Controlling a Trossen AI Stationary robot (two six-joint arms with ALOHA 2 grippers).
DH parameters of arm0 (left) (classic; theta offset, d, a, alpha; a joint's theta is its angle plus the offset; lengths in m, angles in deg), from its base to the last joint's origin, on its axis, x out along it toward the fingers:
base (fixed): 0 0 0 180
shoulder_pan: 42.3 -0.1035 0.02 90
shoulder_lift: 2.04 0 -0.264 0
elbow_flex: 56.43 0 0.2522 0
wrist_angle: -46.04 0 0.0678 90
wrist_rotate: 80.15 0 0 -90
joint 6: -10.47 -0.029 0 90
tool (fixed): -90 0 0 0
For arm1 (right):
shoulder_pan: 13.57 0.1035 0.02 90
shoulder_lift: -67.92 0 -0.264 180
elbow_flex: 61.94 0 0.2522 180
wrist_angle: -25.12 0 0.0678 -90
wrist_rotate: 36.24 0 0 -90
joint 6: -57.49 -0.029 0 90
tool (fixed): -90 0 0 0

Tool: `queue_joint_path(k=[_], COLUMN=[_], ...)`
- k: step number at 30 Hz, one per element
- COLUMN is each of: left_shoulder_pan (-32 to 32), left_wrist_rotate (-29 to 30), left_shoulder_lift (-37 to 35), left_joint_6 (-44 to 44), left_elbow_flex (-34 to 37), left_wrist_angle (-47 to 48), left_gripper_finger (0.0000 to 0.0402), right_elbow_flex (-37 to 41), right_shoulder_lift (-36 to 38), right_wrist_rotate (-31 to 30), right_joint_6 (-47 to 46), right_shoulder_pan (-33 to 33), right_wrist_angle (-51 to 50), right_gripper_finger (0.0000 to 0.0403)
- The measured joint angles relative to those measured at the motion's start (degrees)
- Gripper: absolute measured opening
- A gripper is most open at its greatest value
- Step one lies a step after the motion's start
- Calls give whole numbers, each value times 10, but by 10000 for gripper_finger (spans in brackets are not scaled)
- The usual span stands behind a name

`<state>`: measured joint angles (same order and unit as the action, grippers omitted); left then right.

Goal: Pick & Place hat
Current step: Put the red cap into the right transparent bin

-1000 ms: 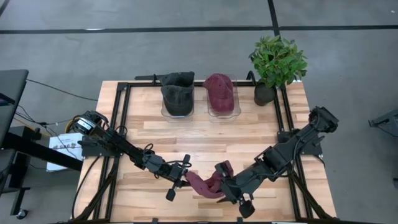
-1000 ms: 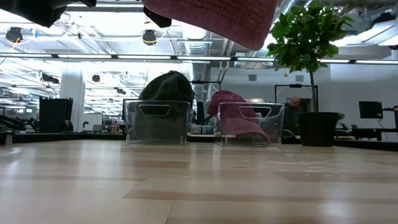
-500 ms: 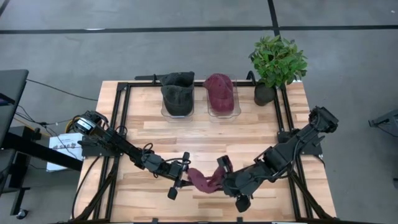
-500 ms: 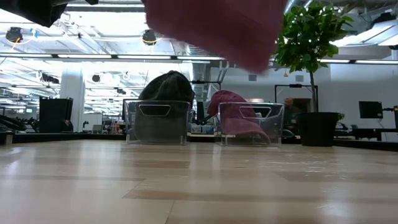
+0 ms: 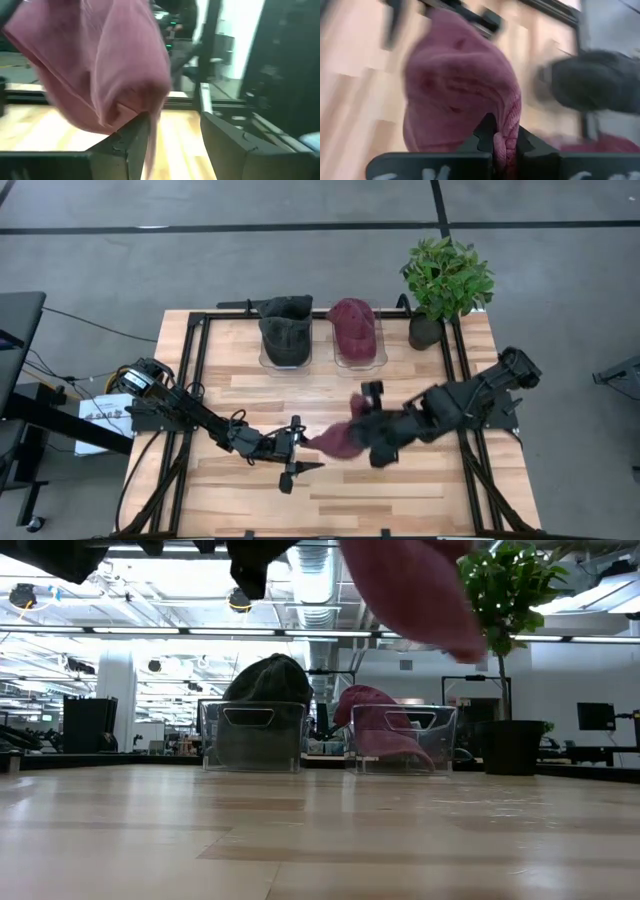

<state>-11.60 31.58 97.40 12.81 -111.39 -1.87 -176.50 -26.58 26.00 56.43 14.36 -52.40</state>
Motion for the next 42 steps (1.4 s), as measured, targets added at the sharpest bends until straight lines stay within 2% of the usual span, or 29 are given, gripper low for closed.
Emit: queue_joint_path(k=[4,10,15,29,36,42], left_shoulder_pan=[0,0,0,0,0,-4], left_wrist_rotate=[56,114,115,115,115,115], left_shoulder_lift=[0,0,0,0,0,0], left_joint_6=[1,1,1,1,-3,-5], left_elbow_flex=[0,0,0,0,0,0], left_wrist_angle=[1,2,2,2,1,1], left_gripper_finger=[172,165,163,163,163,163], right_elbow_flex=[-17,-20,-20,-20,-14,26], right_shoulder_lift=[0,5,9,9,4,2], right_wrist_rotate=[-37,-42,-43,-13,142,222], right_joint_6=[0,15,53,226,279,331], right_shoulder_pan=[-47,-144,-230,-448,-506,-506], right_wrist_angle=[-62,-99,-98,38,66,47], right_gripper_finger=[3,3,3,3,3,3])
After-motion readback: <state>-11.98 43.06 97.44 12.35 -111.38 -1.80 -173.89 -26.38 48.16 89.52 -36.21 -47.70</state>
